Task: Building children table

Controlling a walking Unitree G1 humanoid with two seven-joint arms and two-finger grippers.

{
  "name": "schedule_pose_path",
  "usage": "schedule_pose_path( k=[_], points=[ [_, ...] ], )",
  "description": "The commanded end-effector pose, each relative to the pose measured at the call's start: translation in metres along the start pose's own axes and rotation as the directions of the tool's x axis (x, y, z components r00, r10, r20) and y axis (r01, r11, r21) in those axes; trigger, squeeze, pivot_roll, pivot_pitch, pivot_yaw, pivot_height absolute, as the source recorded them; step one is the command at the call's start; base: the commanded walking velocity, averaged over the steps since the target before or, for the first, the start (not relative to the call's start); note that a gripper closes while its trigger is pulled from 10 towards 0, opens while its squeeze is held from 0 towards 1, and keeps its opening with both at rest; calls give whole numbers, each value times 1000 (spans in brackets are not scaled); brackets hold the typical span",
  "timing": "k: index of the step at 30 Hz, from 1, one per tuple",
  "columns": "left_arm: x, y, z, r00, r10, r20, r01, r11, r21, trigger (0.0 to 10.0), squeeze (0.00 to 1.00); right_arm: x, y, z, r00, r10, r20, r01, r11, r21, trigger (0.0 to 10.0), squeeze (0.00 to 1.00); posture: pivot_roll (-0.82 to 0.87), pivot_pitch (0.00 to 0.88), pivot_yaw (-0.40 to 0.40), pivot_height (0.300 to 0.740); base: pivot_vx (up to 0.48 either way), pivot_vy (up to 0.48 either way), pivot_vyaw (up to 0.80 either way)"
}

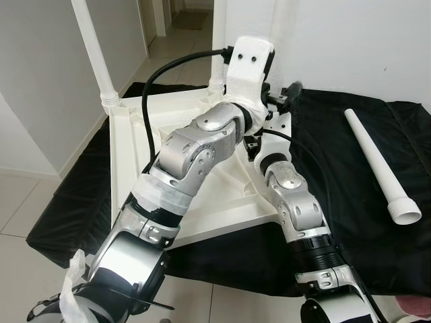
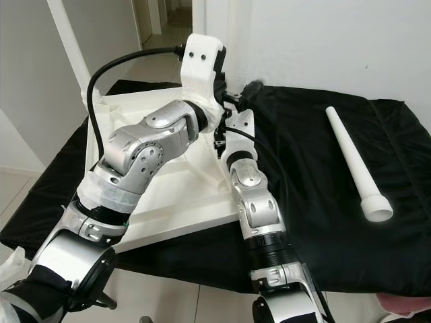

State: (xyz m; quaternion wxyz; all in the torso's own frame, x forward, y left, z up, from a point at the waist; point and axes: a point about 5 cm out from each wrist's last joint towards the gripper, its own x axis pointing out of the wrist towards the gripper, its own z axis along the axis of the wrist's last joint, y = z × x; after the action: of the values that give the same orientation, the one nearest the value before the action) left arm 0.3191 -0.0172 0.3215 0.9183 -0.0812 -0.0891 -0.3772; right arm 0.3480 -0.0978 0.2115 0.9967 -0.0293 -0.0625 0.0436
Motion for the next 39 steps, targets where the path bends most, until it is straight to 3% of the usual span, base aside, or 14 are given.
schedule_pose_path(
  k=[1,6,9,20,29,35,39],
  points=[
    [-3,-8,6,989,-141,48,141,990,-3,10000,0,2,-2,1,1000,-15,-5,15,1000,11,10000,0,-60,20,52,740,0,0,0],
    [-10,-3,21,978,-151,144,158,987,-35,10000,0,1,-9,1,998,-60,-4,60,998,24,10000,0,-61,24,58,740,0,0,0],
    [-12,-1,23,976,-152,157,160,986,-42,10000,0,1,-11,1,997,-72,-2,72,997,25,10000,0,-61,24,58,740,0,0,0],
    [-31,9,10,979,-100,177,115,991,-75,10000,0,-5,-32,0,984,-173,30,173,985,25,10000,0,-58,43,57,740,0,0,0],
    [-43,9,0,979,-127,157,144,984,-102,10000,0,-8,-37,-2,985,-169,30,169,986,10,10000,0,-58,46,51,740,0,0,0],
    [-60,10,-22,982,-156,107,165,983,-79,10000,0,-15,-40,-6,987,-157,40,157,988,11,10000,0,-60,38,61,740,0,0,0],
    [-72,14,-39,985,-153,80,152,988,25,10000,0,-23,-40,-5,987,-139,82,139,990,11,10000,0,-64,32,74,740,0,0,0]
  ],
)
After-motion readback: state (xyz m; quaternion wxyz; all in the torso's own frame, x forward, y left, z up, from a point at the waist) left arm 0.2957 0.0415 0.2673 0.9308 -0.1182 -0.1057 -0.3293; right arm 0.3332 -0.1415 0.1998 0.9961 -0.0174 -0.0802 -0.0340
